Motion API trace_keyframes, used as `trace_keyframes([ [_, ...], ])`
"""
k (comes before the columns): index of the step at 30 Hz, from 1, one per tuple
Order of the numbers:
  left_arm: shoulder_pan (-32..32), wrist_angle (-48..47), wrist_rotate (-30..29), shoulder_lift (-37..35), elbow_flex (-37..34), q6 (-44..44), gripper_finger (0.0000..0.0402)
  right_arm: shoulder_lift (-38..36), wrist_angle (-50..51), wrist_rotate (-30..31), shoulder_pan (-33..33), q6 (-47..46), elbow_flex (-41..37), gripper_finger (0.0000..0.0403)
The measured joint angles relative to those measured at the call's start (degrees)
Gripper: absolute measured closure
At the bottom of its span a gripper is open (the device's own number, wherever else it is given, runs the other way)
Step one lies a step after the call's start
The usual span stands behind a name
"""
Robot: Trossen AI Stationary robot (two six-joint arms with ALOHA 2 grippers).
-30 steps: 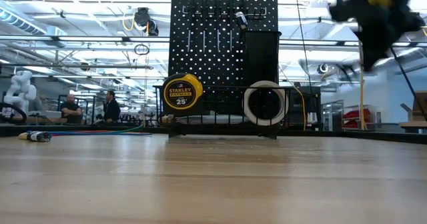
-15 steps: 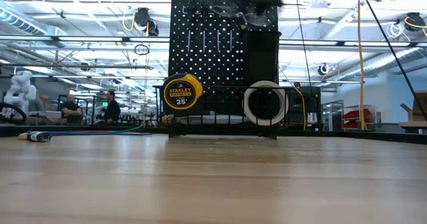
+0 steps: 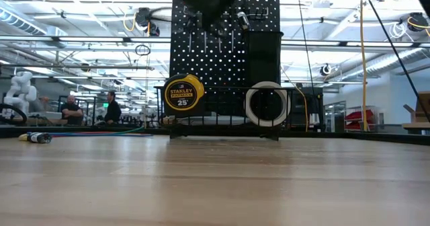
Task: Hang tools onto peg board
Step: Put the safety goggles into the pegboard basket
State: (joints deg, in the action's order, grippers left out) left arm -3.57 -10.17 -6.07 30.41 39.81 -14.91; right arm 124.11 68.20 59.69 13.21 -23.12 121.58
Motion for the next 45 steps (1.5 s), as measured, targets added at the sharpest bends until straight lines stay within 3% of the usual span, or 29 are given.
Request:
trace_keyframes([
  [6, 0.0, 0.0, 0.1, -0.2, 0.0, 0.2, 0.0075, 0.6, -3.2, 0.0, -4.8, -0.5, 0.1, 0.0391],
  [17, 0.0, 0.0, 2.6, -0.2, 0.0, 0.2, 0.0075, 0.6, -5.3, 0.5, -9.9, 8.3, 0.1, 0.0391],
  [45, 0.0, 0.2, 2.8, -0.2, 0.0, -1.4, 0.0075, 4.3, -1.9, 0.5, -13.4, 9.9, 0.0, 0.0391],
])
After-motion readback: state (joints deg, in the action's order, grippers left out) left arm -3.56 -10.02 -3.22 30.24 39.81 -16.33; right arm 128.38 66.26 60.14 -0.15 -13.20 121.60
